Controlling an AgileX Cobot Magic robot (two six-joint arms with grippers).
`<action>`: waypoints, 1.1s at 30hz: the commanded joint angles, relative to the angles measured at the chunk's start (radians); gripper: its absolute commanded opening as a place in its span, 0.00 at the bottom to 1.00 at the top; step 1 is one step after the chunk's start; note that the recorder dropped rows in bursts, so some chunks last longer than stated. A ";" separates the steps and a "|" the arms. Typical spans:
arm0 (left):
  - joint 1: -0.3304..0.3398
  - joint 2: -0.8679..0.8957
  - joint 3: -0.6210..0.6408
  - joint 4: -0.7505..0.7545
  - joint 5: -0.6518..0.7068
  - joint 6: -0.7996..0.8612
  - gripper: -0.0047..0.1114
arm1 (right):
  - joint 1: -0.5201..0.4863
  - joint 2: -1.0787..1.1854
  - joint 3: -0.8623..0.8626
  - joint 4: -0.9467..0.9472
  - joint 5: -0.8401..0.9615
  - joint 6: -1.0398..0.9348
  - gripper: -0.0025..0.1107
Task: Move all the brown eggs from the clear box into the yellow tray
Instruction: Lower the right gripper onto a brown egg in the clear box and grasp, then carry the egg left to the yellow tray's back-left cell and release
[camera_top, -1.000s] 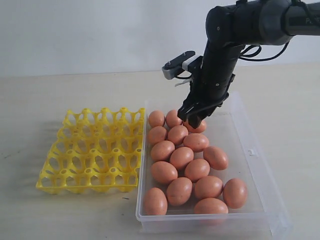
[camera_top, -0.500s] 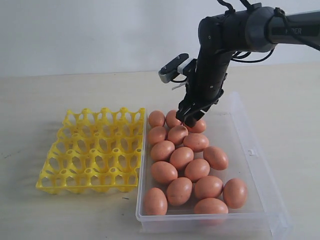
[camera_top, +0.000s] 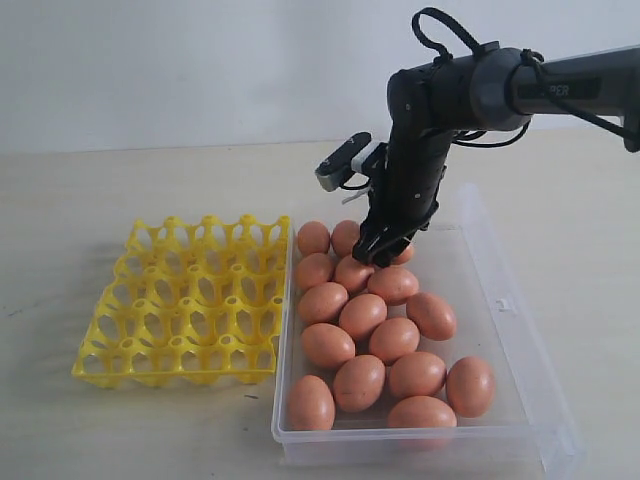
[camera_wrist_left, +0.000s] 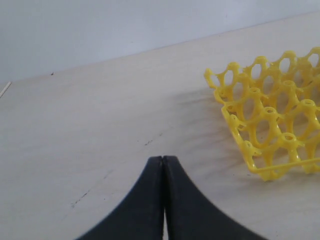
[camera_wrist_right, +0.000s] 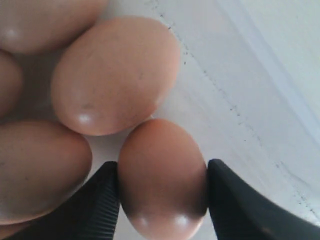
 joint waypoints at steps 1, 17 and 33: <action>0.002 -0.006 -0.004 -0.008 -0.008 -0.005 0.04 | 0.002 0.002 -0.006 0.001 -0.010 -0.012 0.02; 0.002 -0.006 -0.004 -0.008 -0.008 -0.005 0.04 | 0.208 -0.257 0.075 0.346 -0.838 0.008 0.02; 0.002 -0.006 -0.004 -0.008 -0.008 -0.003 0.04 | 0.339 0.086 -0.051 -0.288 -1.253 0.878 0.02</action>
